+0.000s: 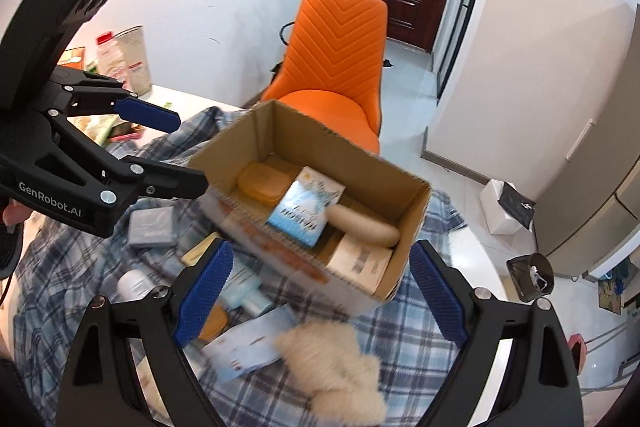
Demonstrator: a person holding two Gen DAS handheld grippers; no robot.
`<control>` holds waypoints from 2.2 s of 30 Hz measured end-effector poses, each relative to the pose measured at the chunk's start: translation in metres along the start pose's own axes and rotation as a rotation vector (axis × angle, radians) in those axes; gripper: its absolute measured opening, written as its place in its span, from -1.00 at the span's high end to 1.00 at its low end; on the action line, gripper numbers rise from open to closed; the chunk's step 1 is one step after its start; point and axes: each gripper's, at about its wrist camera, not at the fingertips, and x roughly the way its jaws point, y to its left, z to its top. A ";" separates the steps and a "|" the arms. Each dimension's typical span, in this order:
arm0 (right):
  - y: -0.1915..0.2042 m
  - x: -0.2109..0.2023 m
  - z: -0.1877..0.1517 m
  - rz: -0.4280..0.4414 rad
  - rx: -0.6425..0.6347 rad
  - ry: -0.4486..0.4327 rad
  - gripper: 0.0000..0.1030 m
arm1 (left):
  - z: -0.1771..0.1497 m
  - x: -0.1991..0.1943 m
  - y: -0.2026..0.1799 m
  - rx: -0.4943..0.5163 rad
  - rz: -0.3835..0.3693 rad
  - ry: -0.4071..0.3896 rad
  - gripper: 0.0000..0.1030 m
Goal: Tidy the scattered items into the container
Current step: 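Withdraw both grippers from the box back toward the scattered items, then grasp the white wrapped bread bag with the right gripper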
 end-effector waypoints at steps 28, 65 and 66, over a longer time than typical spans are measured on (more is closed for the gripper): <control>0.083 0.003 -0.122 0.208 -0.037 0.108 -0.73 | -0.154 -0.005 -0.024 0.028 -0.075 0.127 -0.53; 0.112 0.022 -0.142 0.132 -0.019 0.145 -0.02 | -0.185 0.020 -0.042 -0.009 -0.051 0.170 0.13; 0.111 0.019 -0.142 0.140 -0.008 0.140 -0.01 | -0.186 0.019 -0.043 -0.005 -0.048 0.166 0.20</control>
